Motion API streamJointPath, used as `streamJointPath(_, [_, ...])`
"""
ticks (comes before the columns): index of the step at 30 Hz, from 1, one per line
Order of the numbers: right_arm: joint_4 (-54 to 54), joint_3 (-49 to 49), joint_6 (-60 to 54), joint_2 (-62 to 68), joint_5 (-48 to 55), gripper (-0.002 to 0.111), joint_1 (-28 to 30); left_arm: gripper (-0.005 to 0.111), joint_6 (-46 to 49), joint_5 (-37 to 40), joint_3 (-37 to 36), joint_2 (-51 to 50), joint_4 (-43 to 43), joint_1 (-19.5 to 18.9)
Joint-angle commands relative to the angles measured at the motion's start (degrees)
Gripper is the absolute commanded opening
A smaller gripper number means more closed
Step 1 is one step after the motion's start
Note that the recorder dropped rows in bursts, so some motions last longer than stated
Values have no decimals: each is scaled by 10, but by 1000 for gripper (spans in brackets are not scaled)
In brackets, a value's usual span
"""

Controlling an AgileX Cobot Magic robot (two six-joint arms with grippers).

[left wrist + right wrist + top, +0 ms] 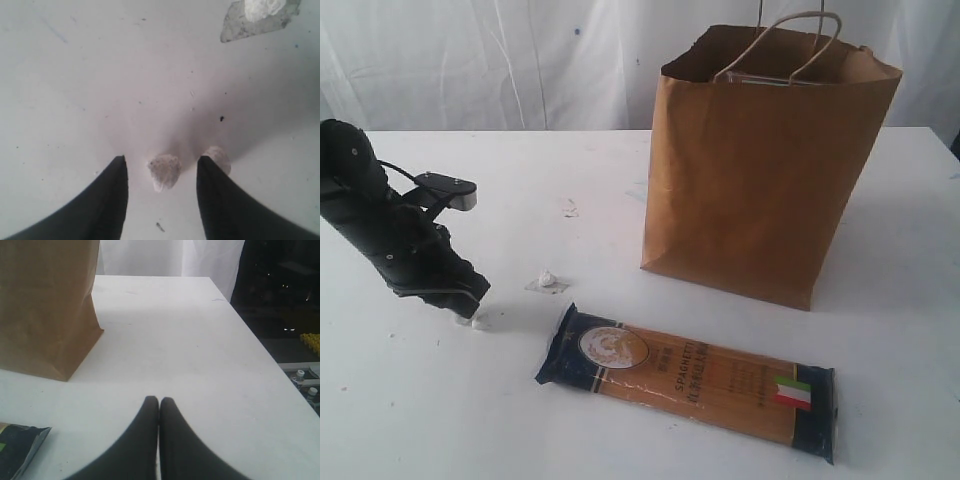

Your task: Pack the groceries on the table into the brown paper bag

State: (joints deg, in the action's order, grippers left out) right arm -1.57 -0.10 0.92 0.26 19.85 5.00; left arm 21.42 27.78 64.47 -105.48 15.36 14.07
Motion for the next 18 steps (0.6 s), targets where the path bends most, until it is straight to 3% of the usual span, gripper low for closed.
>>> streamJointPath(1, [-2, 1, 3, -3, -2, 0, 2, 48, 1, 7, 1, -1, 8, 0])
streamJointPath(15, [-2, 1, 3, -3, -2, 0, 2, 40, 13, 13, 1, -21, 8, 0])
streamJointPath(18, [-2, 1, 3, -3, -2, 0, 2, 32, 13, 13, 1, -21, 8, 0])
